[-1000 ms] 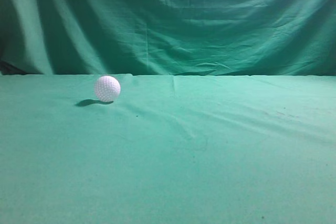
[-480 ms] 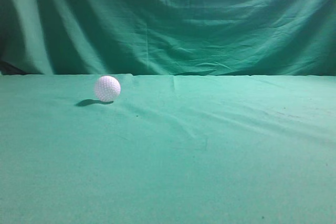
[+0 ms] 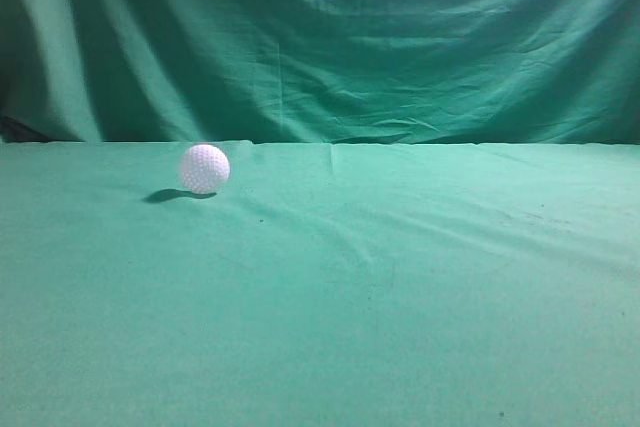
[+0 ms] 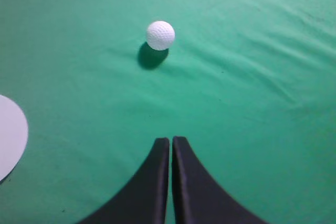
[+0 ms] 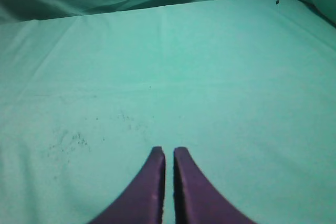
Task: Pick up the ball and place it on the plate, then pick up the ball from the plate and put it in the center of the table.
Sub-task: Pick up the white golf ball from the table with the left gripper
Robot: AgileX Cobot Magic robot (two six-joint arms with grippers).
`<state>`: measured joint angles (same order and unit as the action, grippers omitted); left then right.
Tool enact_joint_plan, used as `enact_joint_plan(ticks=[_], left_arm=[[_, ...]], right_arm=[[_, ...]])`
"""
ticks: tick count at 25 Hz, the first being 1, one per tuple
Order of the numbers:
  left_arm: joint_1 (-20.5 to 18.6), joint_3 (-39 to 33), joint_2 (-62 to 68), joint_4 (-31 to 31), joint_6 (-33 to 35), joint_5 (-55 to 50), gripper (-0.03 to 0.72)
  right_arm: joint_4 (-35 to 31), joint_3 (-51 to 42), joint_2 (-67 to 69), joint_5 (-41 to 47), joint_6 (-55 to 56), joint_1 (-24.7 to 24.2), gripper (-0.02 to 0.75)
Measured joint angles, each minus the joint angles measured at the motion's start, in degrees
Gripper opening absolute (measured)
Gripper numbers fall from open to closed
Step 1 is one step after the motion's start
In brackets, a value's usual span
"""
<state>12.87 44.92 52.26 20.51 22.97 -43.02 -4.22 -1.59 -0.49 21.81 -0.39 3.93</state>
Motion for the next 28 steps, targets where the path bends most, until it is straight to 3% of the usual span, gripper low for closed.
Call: enact_joint_plan(ticks=[6, 9, 16, 19, 24, 26, 28], left_arm=[[9.52, 6.52, 15.52, -4.71, -1.05, 0.94, 0.0], [12.87, 10.86, 23.36, -10.23, -5.68, 1.08, 0.0], [13.71, 21.64, 39.7, -15.29, -10.45, 1.34, 0.0], [13.71, 26.11, 45.92, -15.29, -10.67, 1.23, 0.169], [13.71, 32.15, 53.79, -14.04, -12.41, 0.98, 0.565], [13.71, 34.06, 55.94, -13.95, -13.06, 0.98, 0.645], [13.71, 35.57, 57.84, -13.95, -13.33, 0.98, 0.645]], right_arm=[[0.0, 0.0, 0.0, 0.0, 0.0, 0.0, 0.049], [0.0, 0.0, 0.0, 0.0, 0.0, 0.0, 0.049], [0.0, 0.0, 0.0, 0.0, 0.0, 0.0, 0.049], [0.0, 0.0, 0.0, 0.0, 0.0, 0.0, 0.049], [0.0, 0.0, 0.0, 0.0, 0.0, 0.0, 0.049], [0.0, 0.0, 0.0, 0.0, 0.0, 0.0, 0.049], [0.0, 0.0, 0.0, 0.0, 0.0, 0.0, 0.049]])
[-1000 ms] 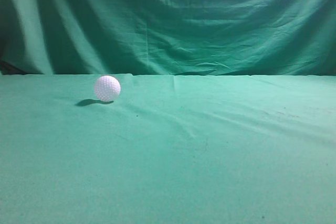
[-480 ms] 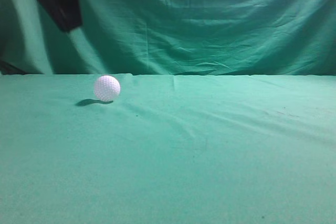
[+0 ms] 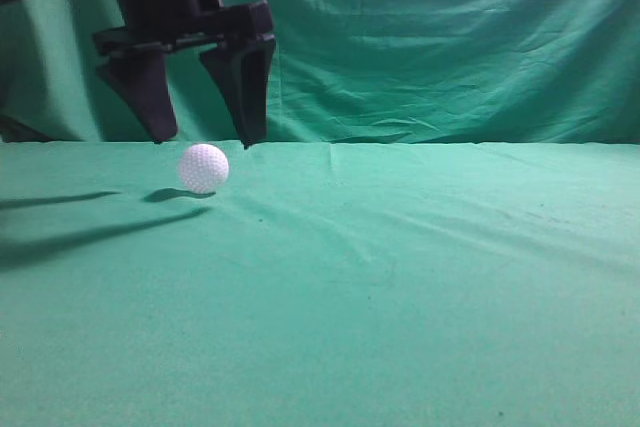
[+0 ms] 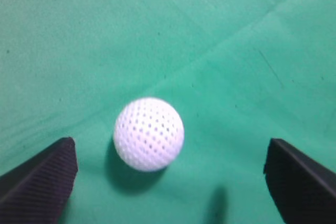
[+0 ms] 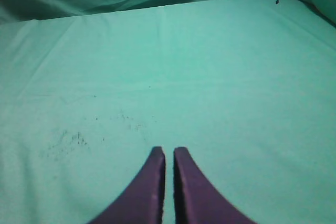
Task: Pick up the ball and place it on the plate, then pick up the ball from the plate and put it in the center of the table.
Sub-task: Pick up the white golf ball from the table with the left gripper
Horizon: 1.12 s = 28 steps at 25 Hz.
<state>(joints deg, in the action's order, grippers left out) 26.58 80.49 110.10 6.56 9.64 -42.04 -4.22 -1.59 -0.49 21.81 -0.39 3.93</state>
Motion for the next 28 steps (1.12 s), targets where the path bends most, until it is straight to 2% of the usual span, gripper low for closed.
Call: enact_joint_plan(ticks=[3, 5, 13, 18, 19, 23, 28], left_arm=[[0.0, 2.4, 2.93, -0.79, -0.13, -0.09, 0.645], [0.0, 4.04, 4.61, -1.61, -0.24, -0.21, 0.589], [0.0, 8.04, 9.38, -2.01, -0.28, -2.14, 0.592], [0.0, 8.49, 10.19, -2.66, -0.28, -3.14, 0.311], [0.0, 8.91, 10.19, -2.93, -0.28, -3.56, 0.295], [0.0, 12.72, 10.19, -3.43, -0.71, -8.68, 0.305], [-0.34, 18.3, 8.07, -5.11, -6.27, -15.27, 0.305]], right_arm=[[0.0, 0.0, 0.0, 0.0, 0.0, 0.0, 0.049], [0.0, 0.0, 0.0, 0.0, 0.0, 0.0, 0.049], [0.0, 0.0, 0.0, 0.0, 0.0, 0.0, 0.049], [0.0, 0.0, 0.0, 0.0, 0.0, 0.0, 0.049], [0.0, 0.0, 0.0, 0.0, 0.0, 0.0, 0.049], [0.0, 0.0, 0.0, 0.0, 0.0, 0.0, 0.049], [0.0, 0.0, 0.0, 0.0, 0.0, 0.0, 0.049]])
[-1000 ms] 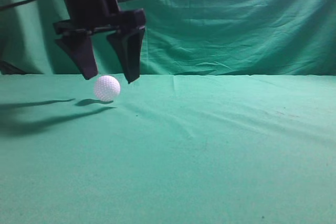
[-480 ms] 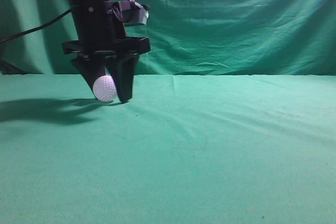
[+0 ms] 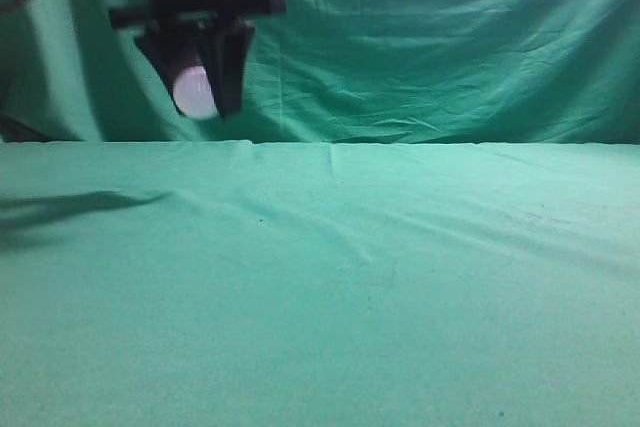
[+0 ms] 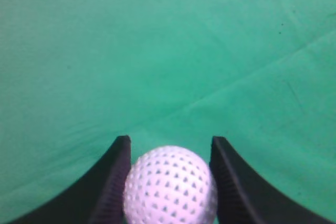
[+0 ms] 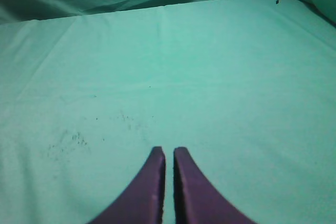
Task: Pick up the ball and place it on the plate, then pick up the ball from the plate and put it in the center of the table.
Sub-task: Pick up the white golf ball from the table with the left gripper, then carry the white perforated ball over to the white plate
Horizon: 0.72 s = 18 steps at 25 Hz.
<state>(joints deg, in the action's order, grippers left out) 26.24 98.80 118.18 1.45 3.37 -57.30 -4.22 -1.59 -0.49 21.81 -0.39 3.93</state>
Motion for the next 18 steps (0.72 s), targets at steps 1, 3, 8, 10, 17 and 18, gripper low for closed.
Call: enact_joint_plan(ticks=[1, 3, 8, 10, 17, 18], left_arm=[[-0.28, 0.0, -1.45, -0.94, -0.93, -1.01, 0.305], [-0.93, -0.26, -4.93, -2.77, -2.09, -2.66, 0.305], [-4.22, -5.26, -13.41, -5.18, -3.28, -4.78, 0.305], [-7.04, -8.85, -16.31, -5.39, -3.92, -4.91, 0.305], [-20.16, -22.48, -20.8, -6.24, -6.95, -2.36, 0.305], [-21.97, -23.73, -20.84, -6.51, -7.19, -1.5, 0.305]], right_arm=[[0.0, 0.0, 0.0, 0.0, 0.0, 0.0, 0.049], [0.0, 0.0, 0.0, 0.0, 0.0, 0.0, 0.049], [0.0, 0.0, 0.0, 0.0, 0.0, 0.0, 0.049], [0.0, 0.0, 0.0, 0.0, 0.0, 0.0, 0.049], [0.0, 0.0, 0.0, 0.0, 0.0, 0.0, 0.049], [0.0, 0.0, 0.0, 0.0, 0.0, 0.0, 0.049]])
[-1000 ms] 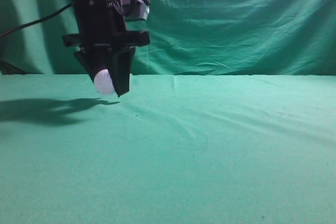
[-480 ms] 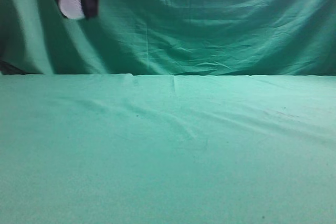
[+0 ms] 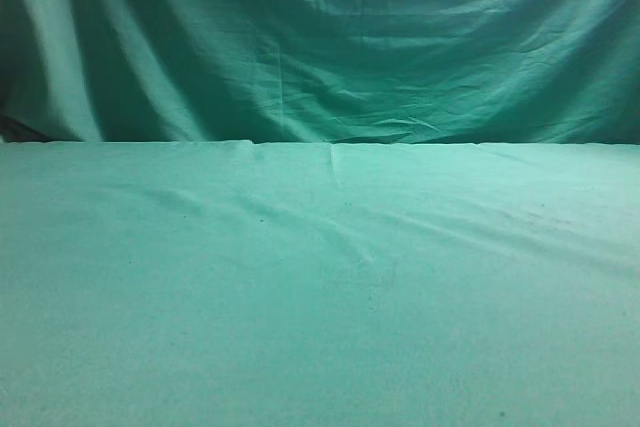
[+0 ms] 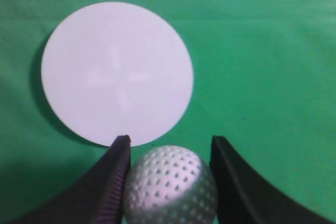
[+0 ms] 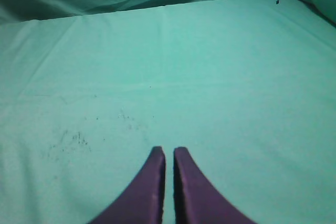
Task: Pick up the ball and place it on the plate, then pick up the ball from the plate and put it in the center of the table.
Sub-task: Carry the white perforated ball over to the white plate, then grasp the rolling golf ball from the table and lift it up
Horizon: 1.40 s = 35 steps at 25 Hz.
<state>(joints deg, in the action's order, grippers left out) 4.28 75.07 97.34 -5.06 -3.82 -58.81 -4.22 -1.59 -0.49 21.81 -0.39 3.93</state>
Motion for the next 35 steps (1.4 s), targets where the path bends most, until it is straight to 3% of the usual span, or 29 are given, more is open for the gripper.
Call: enact_joint_plan(ticks=[7, 11, 19, 24, 26, 29, 33, 34, 35], left_arm=[[-7.36, -2.23, 0.99, -3.75, -0.46, 4.74, 0.305], [-8.39, -2.23, 3.66, -8.0, -0.46, 7.38, 0.305], [-8.52, -2.23, 7.24, -9.35, -0.56, 12.24, 0.305], [-8.52, -2.23, 7.99, -8.79, -0.56, 14.16, 0.596], [-8.52, -0.88, 7.99, -6.17, -0.56, 13.61, 0.656], [-8.6, 4.03, 7.99, 1.46, 1.04, 10.61, 0.645], [-8.6, 12.36, 6.4, 15.65, 10.14, 4.94, 0.355], [-8.6, 12.36, 6.4, 15.65, 10.14, 4.94, 0.355], [-8.6, 14.11, 5.39, 19.0, 12.6, 4.31, 0.251]], right_arm=[[0.0, 0.0, 0.0, 0.0, 0.0, 0.0, 0.049], [0.0, 0.0, 0.0, 0.0, 0.0, 0.0, 0.049], [0.0, 0.0, 0.0, 0.0, 0.0, 0.0, 0.049], [0.0, 0.0, 0.0, 0.0, 0.0, 0.0, 0.049], [0.0, 0.0, 0.0, 0.0, 0.0, 0.0, 0.049], [0.0, 0.0, 0.0, 0.0, 0.0, 0.0, 0.049], [0.0, 0.0, 0.0, 0.0, 0.0, 0.0, 0.049], [0.0, 0.0, 0.0, 0.0, 0.0, 0.0, 0.049], [0.0, 0.0, 0.0, 0.0, 0.0, 0.0, 0.049]])
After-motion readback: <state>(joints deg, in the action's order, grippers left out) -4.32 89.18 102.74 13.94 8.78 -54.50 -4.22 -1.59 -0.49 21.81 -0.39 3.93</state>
